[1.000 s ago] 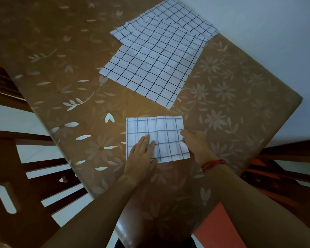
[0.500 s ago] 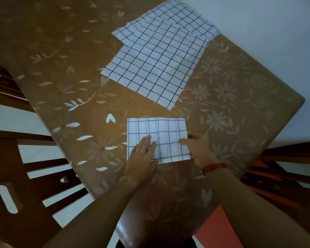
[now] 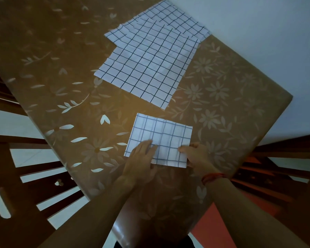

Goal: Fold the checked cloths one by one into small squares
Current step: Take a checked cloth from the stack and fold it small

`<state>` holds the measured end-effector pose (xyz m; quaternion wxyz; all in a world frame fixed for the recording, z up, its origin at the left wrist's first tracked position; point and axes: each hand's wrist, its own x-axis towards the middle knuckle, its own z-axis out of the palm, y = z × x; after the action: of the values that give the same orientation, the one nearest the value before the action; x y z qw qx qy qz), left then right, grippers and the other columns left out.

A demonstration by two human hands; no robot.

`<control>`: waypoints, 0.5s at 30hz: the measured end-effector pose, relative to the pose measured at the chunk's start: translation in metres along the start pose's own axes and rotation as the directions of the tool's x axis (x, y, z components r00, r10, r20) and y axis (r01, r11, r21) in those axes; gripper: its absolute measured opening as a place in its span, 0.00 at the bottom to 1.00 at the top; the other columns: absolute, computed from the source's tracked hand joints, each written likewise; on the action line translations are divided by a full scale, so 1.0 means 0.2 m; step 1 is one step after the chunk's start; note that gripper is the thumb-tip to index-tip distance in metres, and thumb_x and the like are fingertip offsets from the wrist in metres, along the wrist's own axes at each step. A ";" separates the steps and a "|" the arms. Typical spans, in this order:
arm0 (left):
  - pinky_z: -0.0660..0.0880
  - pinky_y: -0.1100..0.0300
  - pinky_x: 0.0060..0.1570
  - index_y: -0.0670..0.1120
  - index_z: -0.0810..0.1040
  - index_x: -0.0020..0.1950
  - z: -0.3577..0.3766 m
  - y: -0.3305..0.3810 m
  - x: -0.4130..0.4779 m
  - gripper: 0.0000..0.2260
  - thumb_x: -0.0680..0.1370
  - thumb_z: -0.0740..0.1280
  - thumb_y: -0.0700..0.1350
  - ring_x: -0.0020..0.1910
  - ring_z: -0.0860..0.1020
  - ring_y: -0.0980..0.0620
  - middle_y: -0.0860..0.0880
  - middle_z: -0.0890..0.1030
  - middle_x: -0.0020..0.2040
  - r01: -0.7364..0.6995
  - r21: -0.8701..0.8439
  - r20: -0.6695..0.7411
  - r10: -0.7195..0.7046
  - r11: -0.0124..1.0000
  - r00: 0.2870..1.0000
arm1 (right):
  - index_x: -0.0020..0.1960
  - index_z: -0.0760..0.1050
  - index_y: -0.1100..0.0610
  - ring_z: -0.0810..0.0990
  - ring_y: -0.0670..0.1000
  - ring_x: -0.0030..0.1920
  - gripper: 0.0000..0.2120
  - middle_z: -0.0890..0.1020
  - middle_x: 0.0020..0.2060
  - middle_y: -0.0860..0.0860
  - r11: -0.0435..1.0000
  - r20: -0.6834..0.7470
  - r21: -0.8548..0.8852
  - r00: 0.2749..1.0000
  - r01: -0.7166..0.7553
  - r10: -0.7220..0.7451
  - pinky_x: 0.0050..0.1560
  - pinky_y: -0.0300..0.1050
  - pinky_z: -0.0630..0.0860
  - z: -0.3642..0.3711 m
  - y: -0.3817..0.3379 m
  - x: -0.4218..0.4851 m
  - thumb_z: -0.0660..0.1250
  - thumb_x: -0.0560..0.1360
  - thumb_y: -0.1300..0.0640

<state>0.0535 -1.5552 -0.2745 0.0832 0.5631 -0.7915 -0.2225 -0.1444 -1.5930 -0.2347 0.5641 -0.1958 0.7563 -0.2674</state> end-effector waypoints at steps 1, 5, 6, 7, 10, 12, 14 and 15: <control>0.63 0.47 0.69 0.45 0.69 0.71 0.01 0.02 -0.02 0.29 0.71 0.66 0.52 0.72 0.64 0.43 0.43 0.67 0.72 -0.010 0.022 0.016 0.010 1.000 1.000 | 0.40 0.74 0.58 0.80 0.52 0.38 0.08 0.81 0.40 0.54 0.999 0.025 0.031 0.999 -0.031 0.031 0.36 0.49 0.80 0.01 0.01 -0.01 0.71 0.71 0.67; 0.67 0.46 0.66 0.43 0.71 0.69 0.06 0.06 -0.04 0.28 0.72 0.66 0.54 0.69 0.69 0.42 0.41 0.72 0.69 0.042 0.099 0.031 -0.045 0.994 0.998 | 0.43 0.76 0.54 0.81 0.53 0.41 0.08 0.82 0.42 0.53 0.993 0.099 0.079 0.992 -0.092 0.084 0.36 0.49 0.80 0.02 0.05 -0.05 0.70 0.72 0.67; 0.68 0.47 0.65 0.42 0.72 0.68 0.06 0.07 -0.04 0.26 0.73 0.63 0.54 0.68 0.71 0.42 0.41 0.73 0.68 0.056 0.103 0.016 -0.058 0.993 0.998 | 0.43 0.76 0.54 0.82 0.53 0.41 0.09 0.82 0.42 0.53 0.993 0.111 0.082 0.991 -0.084 0.075 0.35 0.49 0.80 0.02 0.05 -0.05 0.70 0.72 0.66; 0.69 0.46 0.63 0.41 0.73 0.67 0.05 0.08 -0.04 0.26 0.74 0.59 0.54 0.66 0.72 0.42 0.41 0.75 0.66 0.067 0.100 0.007 -0.068 0.993 0.998 | 0.44 0.76 0.53 0.82 0.53 0.42 0.08 0.82 0.44 0.53 0.994 0.123 0.084 0.991 -0.068 0.058 0.36 0.49 0.80 0.01 0.05 -0.07 0.70 0.72 0.65; 0.71 0.47 0.61 0.39 0.76 0.64 0.04 0.09 -0.03 0.25 0.76 0.53 0.51 0.64 0.75 0.41 0.40 0.77 0.63 0.055 0.121 -0.031 -0.052 0.991 0.998 | 0.48 0.76 0.53 0.83 0.55 0.44 0.03 0.83 0.46 0.54 0.994 0.174 0.095 0.984 -0.057 0.040 0.42 0.53 0.82 0.00 0.04 -0.11 0.69 0.75 0.57; 0.70 0.47 0.61 0.38 0.75 0.65 0.05 0.08 -0.04 0.22 0.76 0.57 0.48 0.64 0.75 0.41 0.39 0.77 0.63 0.048 0.126 -0.059 -0.041 0.991 0.997 | 0.53 0.76 0.55 0.83 0.56 0.44 0.07 0.83 0.47 0.56 0.986 0.215 0.145 0.976 -0.078 0.046 0.43 0.53 0.81 -0.02 0.02 -0.12 0.64 0.78 0.53; 0.68 0.46 0.63 0.38 0.74 0.66 0.06 0.07 -0.06 0.21 0.75 0.62 0.45 0.65 0.74 0.40 0.39 0.76 0.65 0.058 0.096 -0.070 -0.052 0.994 0.996 | 0.58 0.73 0.55 0.82 0.59 0.46 0.10 0.82 0.51 0.58 0.976 0.250 0.192 0.967 -0.097 0.047 0.44 0.55 0.80 -0.04 0.01 -0.13 0.57 0.81 0.55; 0.67 0.45 0.64 0.38 0.74 0.67 0.06 0.07 -0.07 0.22 0.75 0.63 0.45 0.66 0.73 0.40 0.39 0.75 0.66 0.065 0.076 -0.068 -0.060 0.995 0.996 | 0.57 0.72 0.55 0.82 0.60 0.46 0.09 0.82 0.51 0.59 0.969 0.268 0.224 0.963 -0.105 0.042 0.45 0.56 0.79 -0.06 0.00 -0.12 0.54 0.81 0.58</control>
<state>0.0416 -1.5362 -0.2768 0.0802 0.5973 -0.7784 -0.1755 -0.1483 -1.5753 -0.2142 0.6875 -0.1322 0.6451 -0.3061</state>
